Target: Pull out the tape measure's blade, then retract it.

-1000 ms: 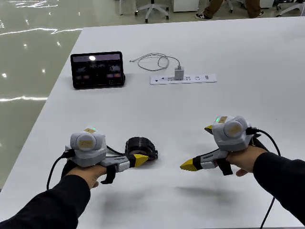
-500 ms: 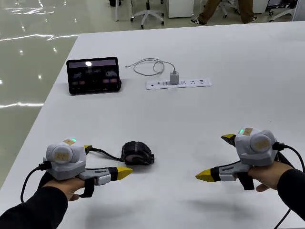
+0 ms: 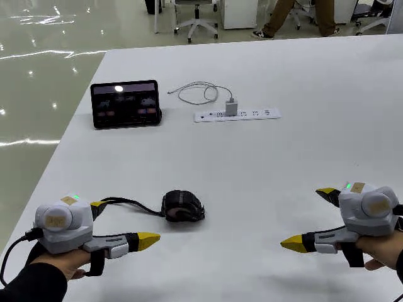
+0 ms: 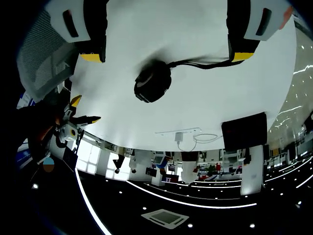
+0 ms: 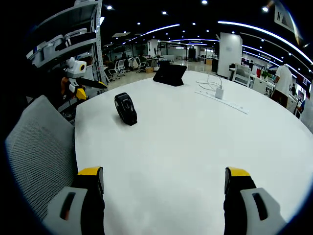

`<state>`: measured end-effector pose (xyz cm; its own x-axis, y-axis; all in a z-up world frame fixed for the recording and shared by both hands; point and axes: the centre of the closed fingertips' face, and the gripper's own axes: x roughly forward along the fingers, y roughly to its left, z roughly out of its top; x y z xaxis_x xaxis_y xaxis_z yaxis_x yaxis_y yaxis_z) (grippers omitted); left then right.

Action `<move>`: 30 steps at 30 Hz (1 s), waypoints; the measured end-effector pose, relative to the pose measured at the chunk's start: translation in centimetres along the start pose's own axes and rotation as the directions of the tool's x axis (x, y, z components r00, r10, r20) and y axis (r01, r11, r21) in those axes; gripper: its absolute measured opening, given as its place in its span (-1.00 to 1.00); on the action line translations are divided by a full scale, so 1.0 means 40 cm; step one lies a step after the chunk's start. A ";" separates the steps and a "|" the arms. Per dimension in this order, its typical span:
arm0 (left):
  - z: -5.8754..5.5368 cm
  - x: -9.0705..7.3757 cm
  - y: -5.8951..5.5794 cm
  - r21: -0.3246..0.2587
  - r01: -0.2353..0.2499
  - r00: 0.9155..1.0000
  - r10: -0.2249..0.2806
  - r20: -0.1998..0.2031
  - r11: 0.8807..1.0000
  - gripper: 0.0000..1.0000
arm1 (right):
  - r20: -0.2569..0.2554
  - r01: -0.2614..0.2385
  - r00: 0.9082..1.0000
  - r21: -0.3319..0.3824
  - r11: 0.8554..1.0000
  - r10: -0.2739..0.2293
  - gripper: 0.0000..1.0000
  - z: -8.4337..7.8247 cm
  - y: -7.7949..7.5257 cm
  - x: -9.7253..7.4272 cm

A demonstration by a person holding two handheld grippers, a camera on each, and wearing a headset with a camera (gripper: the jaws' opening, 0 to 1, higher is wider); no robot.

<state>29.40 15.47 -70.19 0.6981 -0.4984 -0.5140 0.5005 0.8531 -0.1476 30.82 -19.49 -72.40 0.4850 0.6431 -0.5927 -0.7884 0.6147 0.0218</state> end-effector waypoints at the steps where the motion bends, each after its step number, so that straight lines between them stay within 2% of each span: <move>1: -0.003 -0.004 0.000 0.002 -0.003 1.000 0.003 -0.002 1.000 1.00 | 0.003 0.001 1.000 0.003 1.000 -0.001 1.00 -0.003 0.000 -0.005; 5: -0.016 -0.025 -0.011 0.021 -0.003 1.000 0.003 -0.001 1.000 1.00 | 0.005 0.007 1.000 -0.001 1.000 -0.007 1.00 -0.019 0.009 -0.028; 8: -0.038 -0.036 -0.027 0.049 0.012 1.000 -0.011 -0.030 0.999 1.00 | 0.013 0.019 1.000 -0.003 1.000 -0.019 1.00 -0.030 -0.001 -0.053; 10: -0.043 -0.041 -0.030 0.050 0.018 0.999 -0.016 -0.033 0.999 1.00 | 0.012 0.030 0.999 -0.002 1.000 -0.030 1.00 -0.039 -0.006 -0.066; 15: -0.037 -0.057 -0.031 0.028 0.015 1.000 -0.014 -0.017 1.000 1.00 | 0.006 0.053 0.999 0.004 0.999 -0.053 1.00 -0.057 -0.013 -0.094; 24: -0.033 -0.060 -0.014 0.030 0.000 1.000 0.001 -0.027 1.000 1.00 | -0.015 0.059 0.998 0.012 0.998 -0.059 1.00 -0.089 0.000 -0.122; 30: -0.031 -0.056 -0.016 0.026 0.009 0.999 -0.008 -0.032 1.000 1.00 | -0.006 0.064 0.998 0.039 0.997 -0.064 1.00 -0.092 -0.003 -0.127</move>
<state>26.90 16.24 -69.99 0.6773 -0.5001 -0.5396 0.5197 0.8444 -0.1303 27.05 -24.51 -72.33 0.5321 0.5994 -0.5979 -0.7401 0.6723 0.0152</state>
